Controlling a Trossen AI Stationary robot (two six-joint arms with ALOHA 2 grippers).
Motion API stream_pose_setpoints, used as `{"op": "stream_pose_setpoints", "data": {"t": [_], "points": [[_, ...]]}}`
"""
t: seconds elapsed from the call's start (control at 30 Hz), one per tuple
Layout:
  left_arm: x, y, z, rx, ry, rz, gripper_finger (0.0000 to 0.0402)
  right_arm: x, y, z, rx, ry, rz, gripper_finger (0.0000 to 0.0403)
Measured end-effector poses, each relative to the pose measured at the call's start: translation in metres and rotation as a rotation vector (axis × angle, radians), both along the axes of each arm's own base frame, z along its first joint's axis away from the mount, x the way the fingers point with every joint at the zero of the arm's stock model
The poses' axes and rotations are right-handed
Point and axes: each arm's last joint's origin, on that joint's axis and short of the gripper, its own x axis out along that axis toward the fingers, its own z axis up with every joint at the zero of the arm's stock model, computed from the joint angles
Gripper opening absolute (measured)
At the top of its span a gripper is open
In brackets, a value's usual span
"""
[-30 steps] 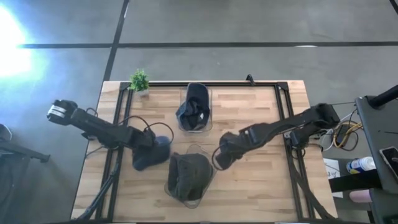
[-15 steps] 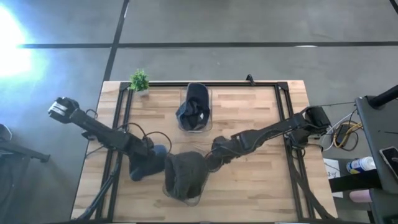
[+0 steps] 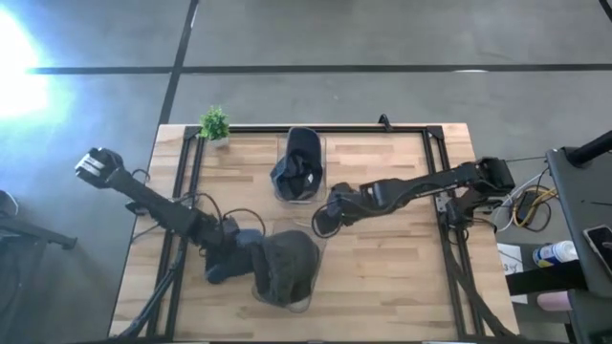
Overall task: Pick & Place hat
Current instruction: Put the blue cap into the top transparent bin
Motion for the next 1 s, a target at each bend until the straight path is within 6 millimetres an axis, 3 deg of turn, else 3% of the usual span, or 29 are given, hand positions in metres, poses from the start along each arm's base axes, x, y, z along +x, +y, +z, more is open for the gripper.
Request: {"op": "stream_pose_setpoints", "data": {"t": [0.17, 0.33, 0.5, 0.73, 1.0], "points": [[-0.015, -0.019, -0.004, -0.042, 0.037, -0.119, 0.0151, -0.013, 0.015, 0.017, 0.006, 0.047, 0.057, 0.0013], [-0.024, -0.030, -0.007, -0.071, 0.049, -0.126, 0.0151, -0.016, 0.040, 0.037, 0.068, 0.005, 0.132, 0.0013], [-0.024, -0.040, 0.004, -0.103, -0.016, -0.127, 0.0147, -0.020, 0.059, 0.047, 0.094, -0.022, 0.129, 0.0013], [-0.022, -0.060, 0.008, -0.227, -0.178, -0.355, 0.0132, -0.021, 0.076, 0.038, 0.219, 0.014, 0.149, 0.0013], [-0.021, -0.065, -0.001, -0.305, -0.259, -0.401, 0.0130, 0.010, 0.109, 0.002, 0.365, -0.023, 0.166, 0.0013]]}}
